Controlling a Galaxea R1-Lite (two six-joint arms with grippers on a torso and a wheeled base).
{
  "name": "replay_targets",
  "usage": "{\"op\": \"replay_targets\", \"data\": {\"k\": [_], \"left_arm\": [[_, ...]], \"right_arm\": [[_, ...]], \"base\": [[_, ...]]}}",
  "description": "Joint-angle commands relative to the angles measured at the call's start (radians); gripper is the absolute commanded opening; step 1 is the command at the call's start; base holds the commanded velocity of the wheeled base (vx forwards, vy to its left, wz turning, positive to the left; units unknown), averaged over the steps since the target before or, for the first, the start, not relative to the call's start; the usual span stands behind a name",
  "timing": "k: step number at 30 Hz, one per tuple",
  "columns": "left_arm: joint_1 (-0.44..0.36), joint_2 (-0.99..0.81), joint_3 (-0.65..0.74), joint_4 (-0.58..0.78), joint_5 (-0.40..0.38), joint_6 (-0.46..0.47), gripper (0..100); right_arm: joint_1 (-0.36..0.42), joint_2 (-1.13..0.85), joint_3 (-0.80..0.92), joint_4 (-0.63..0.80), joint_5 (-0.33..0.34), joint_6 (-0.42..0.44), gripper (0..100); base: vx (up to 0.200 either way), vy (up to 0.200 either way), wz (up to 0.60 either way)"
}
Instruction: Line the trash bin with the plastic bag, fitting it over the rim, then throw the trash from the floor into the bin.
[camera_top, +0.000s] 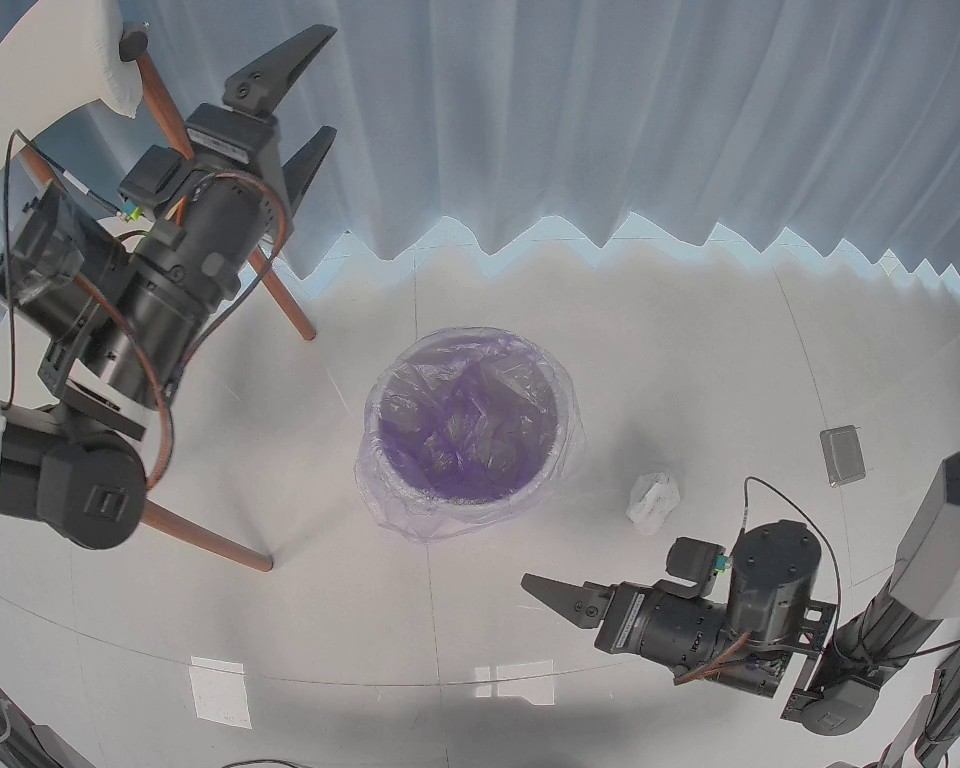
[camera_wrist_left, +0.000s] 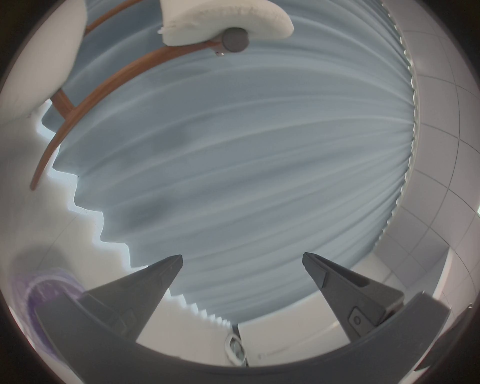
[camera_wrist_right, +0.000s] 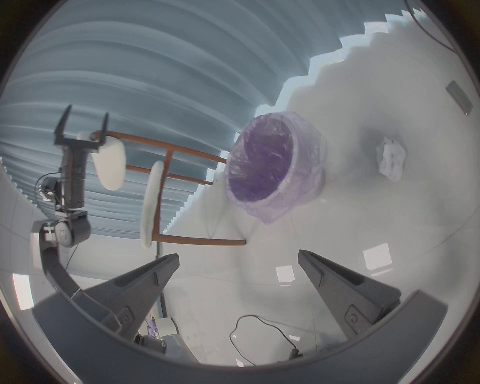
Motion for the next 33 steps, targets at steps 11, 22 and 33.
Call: {"op": "replay_targets", "data": {"k": [11,22,33], "left_arm": [[0.254,-0.341,0.285,0.374,-0.461,0.097,100],[0.239,-0.355,0.233,0.382,-0.466,0.105,100],[0.203,-0.354,0.248,0.384,-0.461,0.126,100]], "right_arm": [[-0.052,-0.052,-0.459,0.558,-0.017,0.08,100],[-0.072,0.08,-0.645,0.695,-0.076,0.096,100],[-0.074,0.197,-0.847,1.043,-0.085,0.184,100]], "base": [[0.073,0.0,0.0],[0.091,0.0,0.0],[0.0,0.0,0.0]]}}
